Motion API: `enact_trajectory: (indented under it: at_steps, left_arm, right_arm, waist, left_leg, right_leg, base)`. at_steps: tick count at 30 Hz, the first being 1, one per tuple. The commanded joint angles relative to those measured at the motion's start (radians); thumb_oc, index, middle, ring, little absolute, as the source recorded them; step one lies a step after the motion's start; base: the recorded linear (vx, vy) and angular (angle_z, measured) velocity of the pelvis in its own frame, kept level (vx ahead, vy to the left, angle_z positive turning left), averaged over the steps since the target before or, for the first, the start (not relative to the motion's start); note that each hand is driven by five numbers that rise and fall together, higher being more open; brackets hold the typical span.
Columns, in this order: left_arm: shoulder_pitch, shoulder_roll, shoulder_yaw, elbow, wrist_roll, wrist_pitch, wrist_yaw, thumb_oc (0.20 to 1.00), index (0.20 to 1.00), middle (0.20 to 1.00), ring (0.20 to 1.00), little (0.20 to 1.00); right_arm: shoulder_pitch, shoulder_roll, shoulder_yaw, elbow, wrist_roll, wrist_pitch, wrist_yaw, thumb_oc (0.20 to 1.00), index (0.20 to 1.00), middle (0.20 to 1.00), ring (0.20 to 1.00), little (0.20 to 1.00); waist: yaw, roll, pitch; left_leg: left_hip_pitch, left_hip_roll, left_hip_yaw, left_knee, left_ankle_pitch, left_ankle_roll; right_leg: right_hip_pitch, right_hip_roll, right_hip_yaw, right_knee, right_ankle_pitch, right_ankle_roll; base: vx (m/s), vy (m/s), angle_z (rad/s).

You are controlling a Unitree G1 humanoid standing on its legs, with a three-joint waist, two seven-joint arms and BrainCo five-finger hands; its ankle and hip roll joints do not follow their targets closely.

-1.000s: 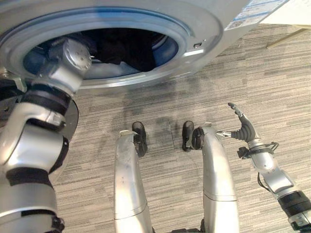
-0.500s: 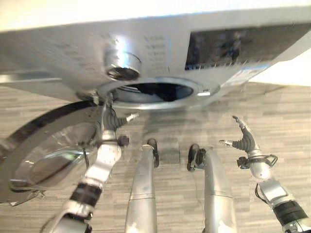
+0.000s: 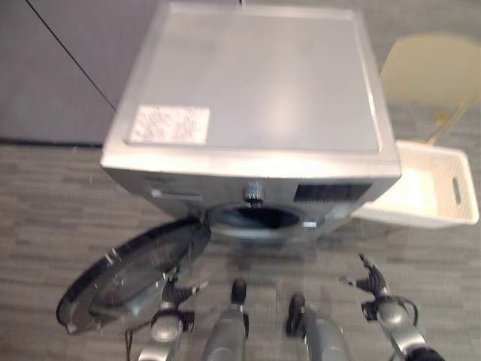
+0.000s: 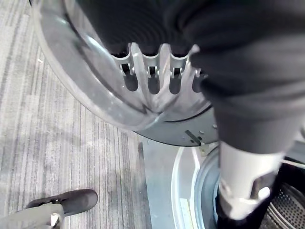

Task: Grab the laundry basket,head to the washer,open it,put in the laundry and shut it.

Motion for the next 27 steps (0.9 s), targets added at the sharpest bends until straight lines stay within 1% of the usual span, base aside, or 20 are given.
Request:
enact_trajectory:
  at_steps: [1,2,4,5,9,11,12,13,14,15,16,19,20,21,22,23,24,25,26,27]
  left_arm:
    - [-0.029,0.008,0.028,0.044,0.072,-0.003,-0.011,1.0,1.0,1.0,1.0,1.0]
    - [-0.028,0.008,0.028,0.044,0.072,-0.003,-0.011,1.0,1.0,1.0,1.0,1.0]
    - [-0.024,0.0,0.032,0.08,0.087,0.0,-0.011,1.0,1.0,1.0,1.0,1.0]
    - [-0.023,-0.004,0.032,0.092,0.092,0.0,-0.007,1.0,1.0,1.0,1.0,1.0]
    - [-0.026,-0.005,0.032,0.099,0.099,-0.003,0.002,1.0,1.0,1.0,1.0,1.0]
    - [-0.043,0.009,0.033,0.088,0.097,-0.002,0.012,1.0,1.0,1.0,1.0,1.0]
    - [-0.056,0.019,0.027,0.086,0.1,-0.003,0.015,1.0,1.0,1.0,1.0,1.0]
    - [-0.097,0.043,0.008,0.072,0.113,-0.002,0.029,1.0,1.0,1.0,1.0,1.0]
    - [-0.106,0.05,0.005,0.056,0.113,-0.004,0.031,1.0,1.0,1.0,1.0,1.0]
    - [-0.107,0.049,0.005,0.052,0.113,-0.006,0.03,1.0,1.0,1.0,1.0,1.0]
    - [-0.106,0.046,0.002,0.044,0.106,-0.007,0.029,1.0,1.0,1.0,1.0,1.0]
    - [-0.103,0.047,0.005,0.029,0.099,-0.009,0.03,1.0,1.0,1.0,1.0,1.0]
    - [-0.105,0.05,0.003,0.003,0.091,-0.015,0.041,1.0,1.0,1.0,1.0,1.0]
    - [-0.108,0.042,0.003,-0.008,0.09,-0.013,0.043,1.0,1.0,1.0,1.0,1.0]
    - [-0.108,0.042,0.003,-0.008,0.09,-0.013,0.043,1.0,1.0,1.0,1.0,1.0]
    - [-0.12,0.038,-0.006,-0.014,0.091,-0.009,0.055,1.0,1.0,1.0,1.0,1.0]
    - [-0.125,0.025,-0.007,-0.013,0.096,-0.005,0.058,1.0,1.0,1.0,1.0,1.0]
    - [-0.125,0.025,-0.007,-0.013,0.096,-0.005,0.058,1.0,1.0,1.0,1.0,1.0]
    - [-0.134,0.012,-0.018,-0.029,0.099,-0.005,0.061,1.0,1.0,1.0,1.0,1.0]
    - [-0.135,0.012,-0.018,-0.029,0.099,-0.005,0.061,1.0,1.0,1.0,1.0,1.0]
  right_arm:
    - [-0.017,-0.022,-0.007,0.011,0.015,-0.017,0.019,1.0,1.0,1.0,1.0,1.0]
    - [-0.017,-0.022,-0.007,0.011,0.015,-0.017,0.019,1.0,1.0,1.0,1.0,1.0]
    - [-0.004,-0.014,-0.006,0.025,0.013,-0.017,0.022,1.0,1.0,1.0,1.0,1.0]
    - [0.001,-0.011,-0.001,0.02,0.009,-0.014,0.024,1.0,1.0,1.0,1.0,1.0]
    - [-0.013,-0.004,0.009,0.04,0.007,-0.008,0.016,1.0,1.0,1.0,1.0,1.0]
    - [-0.036,-0.001,0.017,0.038,0.0,0.0,0.007,1.0,1.0,1.0,1.0,1.0]
    - [-0.042,0.002,0.016,0.034,0.005,0.001,0.005,1.0,1.0,1.0,1.0,1.0]
    - [-0.05,0.01,0.017,0.035,0.021,-0.003,-0.001,1.0,1.0,1.0,1.0,1.0]
    - [-0.048,0.011,0.022,0.036,0.027,-0.004,0.001,1.0,1.0,1.0,1.0,1.0]
    - [-0.044,0.014,0.024,0.04,0.027,-0.005,0.004,1.0,1.0,1.0,1.0,1.0]
    - [-0.034,0.021,0.029,0.05,0.021,-0.009,0.006,1.0,1.0,1.0,1.0,1.0]
    - [-0.029,0.027,0.028,0.056,0.021,-0.007,0.009,1.0,1.0,1.0,1.0,1.0]
    - [-0.03,0.035,0.036,0.061,0.024,-0.012,0.0,1.0,1.0,1.0,1.0,1.0]
    - [-0.033,0.035,0.047,0.064,0.025,-0.005,0.0,1.0,1.0,1.0,1.0,1.0]
    - [-0.033,0.035,0.047,0.064,0.025,-0.006,0.0,1.0,1.0,1.0,1.0,1.0]
    - [-0.042,0.026,0.049,0.053,0.033,-0.009,-0.012,1.0,1.0,1.0,1.0,1.0]
    - [-0.046,0.019,0.042,0.058,0.037,-0.006,-0.012,1.0,1.0,1.0,1.0,1.0]
    - [-0.046,0.019,0.042,0.058,0.038,-0.006,-0.012,1.0,1.0,1.0,1.0,1.0]
    - [-0.049,0.004,0.039,0.062,0.03,-0.006,-0.023,1.0,1.0,1.0,1.0,1.0]
    - [-0.049,0.004,0.039,0.062,0.03,-0.006,-0.023,1.0,1.0,1.0,1.0,1.0]
  waist:
    - [-0.004,-0.008,-0.053]
    - [-0.003,-0.008,-0.05]
    - [0.0,-0.015,-0.073]
    - [0.001,-0.02,-0.078]
    - [0.015,-0.026,-0.074]
    - [0.017,-0.025,-0.056]
    - [0.017,-0.022,-0.044]
    - [0.011,-0.01,-0.009]
    - [0.016,-0.003,-0.009]
    - [0.022,0.002,-0.017]
    - [0.031,0.0,-0.022]
    - [0.039,-0.004,-0.032]
    - [0.066,-0.02,-0.033]
    - [0.085,-0.024,-0.042]
    - [0.085,-0.024,-0.042]
    - [0.083,-0.019,-0.031]
    - [0.078,0.005,-0.027]
    - [0.076,0.005,-0.027]
    - [0.077,0.023,0.017]
    - [0.076,0.023,0.017]
  left_leg:
    - [0.135,-0.021,0.04,-0.087,-0.042,0.009]
    - [0.14,-0.021,0.041,-0.091,-0.041,0.009]
    - [0.196,-0.023,0.05,-0.131,-0.041,0.011]
    - [0.221,-0.025,0.056,-0.148,-0.042,0.015]
    - [0.221,-0.031,0.074,-0.17,-0.035,0.019]
    - [0.191,-0.031,0.083,-0.184,-0.015,0.026]
    - [0.169,-0.027,0.075,-0.181,-0.003,0.031]
    - [0.097,-0.018,0.066,-0.146,0.025,0.039]
    - [0.065,-0.01,0.066,-0.142,0.041,0.038]
    - [0.055,-0.006,0.062,-0.149,0.049,0.035]
    - [0.054,-0.01,0.061,-0.168,0.072,0.03]
    - [0.049,-0.015,0.056,-0.178,0.083,0.026]
    - [0.013,-0.021,0.054,-0.18,0.124,0.002]
    - [-0.03,-0.021,0.055,-0.185,0.154,-0.017]
    - [-0.03,-0.021,0.055,-0.185,0.154,-0.017]
    - [-0.065,-0.023,0.048,-0.193,0.195,-0.038]
    - [-0.102,-0.024,0.045,-0.212,0.229,-0.075]
    - [-0.103,-0.024,0.044,-0.212,0.23,-0.075]
    - [-0.134,-0.023,0.058,-0.183,0.245,-0.103]
    - [-0.135,-0.023,0.057,-0.181,0.244,-0.103]
  right_leg:
    - [0.146,-0.008,0.037,-0.257,0.155,0.075]
    - [0.15,-0.008,0.037,-0.259,0.156,0.075]
    - [0.2,-0.004,0.041,-0.302,0.166,0.081]
    - [0.216,-0.003,0.051,-0.321,0.182,0.089]
    - [0.205,-0.003,0.064,-0.347,0.211,0.107]
    - [0.151,-0.012,0.078,-0.307,0.234,0.128]
    - [0.125,-0.011,0.09,-0.278,0.225,0.136]
    - [0.059,0.019,0.157,-0.13,0.181,0.137]
    - [0.07,0.028,0.163,-0.099,0.146,0.128]
    - [0.085,0.032,0.162,-0.098,0.129,0.115]
    - [0.125,0.041,0.165,-0.063,0.115,0.109]
    - [0.165,0.057,0.178,-0.078,0.097,0.103]
    - [0.235,0.094,0.19,-0.152,0.033,0.081]
    - [0.248,0.107,0.163,-0.238,0.0,0.046]
    - [0.248,0.107,0.162,-0.238,0.0,0.046]
    - [0.244,0.133,0.172,-0.268,-0.009,0.027]
    - [0.221,0.17,0.174,-0.295,-0.007,0.005]
    - [0.221,0.17,0.172,-0.296,-0.007,0.005]
    - [0.216,0.169,0.148,-0.298,0.008,-0.002]
    - [0.216,0.169,0.147,-0.298,0.008,-0.002]
  base:
    - [0.14,0.059,-0.05]
    - [0.19,0.083,-0.08]
    - [0.13,0.089,-0.1]
    - [0.09,0.101,-0.06]
    - [-0.04,0.104,-0.17]
    - [-0.2,0.058,-0.44]
    - [-0.47,0.069,-0.35]
    - [-0.51,0.059,0.01]
    - [-0.48,0.051,0.18]
    - [-0.25,0.002,0.35]
    - [-0.12,-0.006,0.24]
    - [-0.11,-0.048,0.18]
    - [-0.3,-0.172,-0.05]
    - [-0.3,-0.172,-0.07]
    - [-0.29,-0.198,0.11]
    - [-0.31,-0.189,0.39]
    - [-0.31,-0.19,0.62]
    - [-0.36,-0.105,1.04]
    - [-0.21,-0.038,0.92]
    - [-0.35,-0.057,0.74]
